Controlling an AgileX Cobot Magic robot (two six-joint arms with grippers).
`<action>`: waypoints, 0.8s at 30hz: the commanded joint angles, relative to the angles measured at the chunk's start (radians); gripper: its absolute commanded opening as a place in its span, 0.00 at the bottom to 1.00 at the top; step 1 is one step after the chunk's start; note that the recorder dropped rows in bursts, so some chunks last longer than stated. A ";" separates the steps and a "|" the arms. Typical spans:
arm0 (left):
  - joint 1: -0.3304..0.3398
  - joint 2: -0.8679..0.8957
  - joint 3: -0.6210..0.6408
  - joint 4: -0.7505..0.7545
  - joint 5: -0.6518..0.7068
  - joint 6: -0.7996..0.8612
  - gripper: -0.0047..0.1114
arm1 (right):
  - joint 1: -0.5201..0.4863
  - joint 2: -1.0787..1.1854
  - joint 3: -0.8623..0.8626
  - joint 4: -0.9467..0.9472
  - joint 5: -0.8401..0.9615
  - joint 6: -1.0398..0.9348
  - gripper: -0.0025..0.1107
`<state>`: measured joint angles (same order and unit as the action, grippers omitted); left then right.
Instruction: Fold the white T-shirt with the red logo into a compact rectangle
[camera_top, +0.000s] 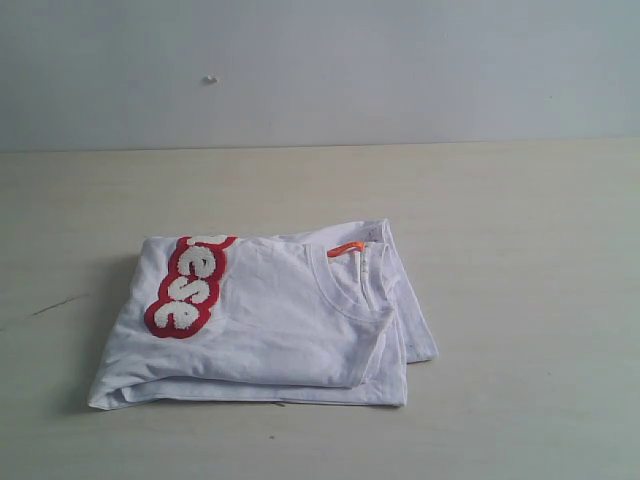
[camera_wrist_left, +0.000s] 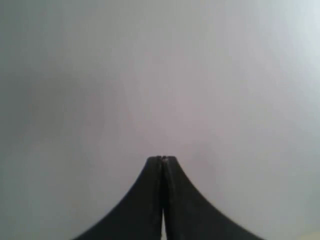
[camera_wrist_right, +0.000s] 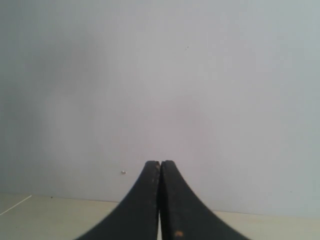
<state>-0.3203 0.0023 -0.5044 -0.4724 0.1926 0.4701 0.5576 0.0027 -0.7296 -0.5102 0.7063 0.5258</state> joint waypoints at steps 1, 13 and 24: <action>0.001 -0.002 0.007 0.004 0.038 -0.003 0.04 | 0.000 -0.003 0.003 -0.005 0.002 -0.002 0.02; 0.001 -0.002 0.007 0.004 0.120 -0.003 0.04 | 0.000 -0.003 0.003 -0.005 0.002 -0.002 0.02; 0.001 -0.002 0.009 0.006 0.120 -0.003 0.04 | 0.000 -0.003 0.003 -0.003 0.002 -0.002 0.02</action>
<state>-0.3203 0.0023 -0.5044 -0.4724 0.3084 0.4701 0.5576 0.0027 -0.7296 -0.5102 0.7063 0.5258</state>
